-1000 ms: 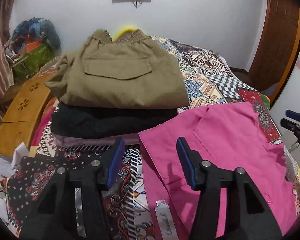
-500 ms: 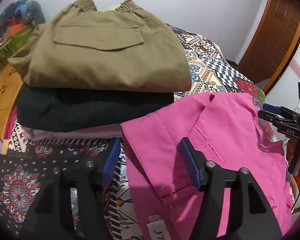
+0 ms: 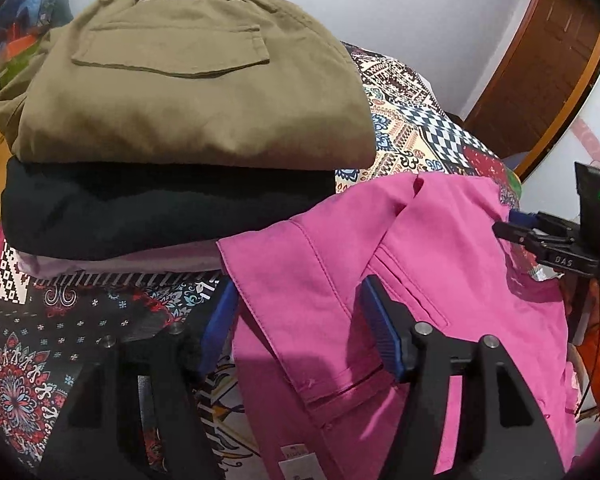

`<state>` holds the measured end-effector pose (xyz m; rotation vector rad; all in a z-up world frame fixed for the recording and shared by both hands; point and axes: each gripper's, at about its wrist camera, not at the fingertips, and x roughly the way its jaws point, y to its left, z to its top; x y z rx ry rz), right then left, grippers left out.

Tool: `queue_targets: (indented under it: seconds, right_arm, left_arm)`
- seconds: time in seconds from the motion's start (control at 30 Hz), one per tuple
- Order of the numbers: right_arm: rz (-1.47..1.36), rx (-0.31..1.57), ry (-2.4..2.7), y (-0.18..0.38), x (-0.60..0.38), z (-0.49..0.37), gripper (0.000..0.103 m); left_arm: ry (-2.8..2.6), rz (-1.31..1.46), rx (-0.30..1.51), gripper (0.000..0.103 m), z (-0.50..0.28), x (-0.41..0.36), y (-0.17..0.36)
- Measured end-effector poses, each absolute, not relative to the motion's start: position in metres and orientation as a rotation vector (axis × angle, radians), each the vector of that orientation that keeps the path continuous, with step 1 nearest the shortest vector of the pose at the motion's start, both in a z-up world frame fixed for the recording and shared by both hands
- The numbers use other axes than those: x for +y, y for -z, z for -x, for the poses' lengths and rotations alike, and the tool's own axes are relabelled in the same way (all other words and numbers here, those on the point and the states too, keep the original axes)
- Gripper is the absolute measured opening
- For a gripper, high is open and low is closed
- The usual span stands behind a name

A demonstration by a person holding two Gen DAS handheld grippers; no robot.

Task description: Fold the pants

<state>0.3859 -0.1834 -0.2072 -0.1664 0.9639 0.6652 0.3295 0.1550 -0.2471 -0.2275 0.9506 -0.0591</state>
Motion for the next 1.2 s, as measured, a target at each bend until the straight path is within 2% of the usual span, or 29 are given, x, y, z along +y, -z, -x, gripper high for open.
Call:
queue_targets:
  seconds: [0.1,0.17,0.2,0.27,0.43,0.63,0.8,0.87,1.2]
  right_arm:
    - [0.180,0.956,-0.667,0.209,-0.181,-0.387,0.045]
    - [0.189,0.950,-0.668,0.208,-0.180,-0.387,0.039]
    - [0.188,0.948,-0.670,0.208,-0.179,-0.386,0.037]
    - [0.184,0.936,-0.685,0.205,-0.179,-0.386,0.030]
    - [0.180,0.900,-0.696,0.197,-0.178,-0.384,0.027]
    - [0.105,0.920,-0.745,0.199,-0.179,-0.395,0.027]
    - [0.078,0.957,-0.807,0.204,-0.171,-0.413,0.027]
    - [0.063,0.968,-0.826,0.205,-0.170,-0.419,0.027]
    - [0.075,0.952,-0.835,0.200,-0.162,-0.423,0.027]
  left_arm:
    - [0.063,0.229,0.934,0.058,-0.328,0.157,0.246]
    - [0.052,0.221,0.944,0.043,-0.329,0.159,0.247]
    - [0.047,0.218,0.950,0.040,-0.328,0.160,0.248]
    - [0.052,0.225,0.952,0.025,-0.328,0.162,0.248]
    - [0.052,0.206,0.897,0.016,-0.319,0.163,0.238]
    - [0.061,0.182,0.896,0.017,-0.320,0.161,0.234]
    - [0.062,0.180,0.941,0.029,-0.325,0.163,0.250]
    - [0.057,0.184,0.955,0.038,-0.327,0.165,0.256]
    - [0.120,0.241,0.931,0.039,-0.339,0.171,0.253]
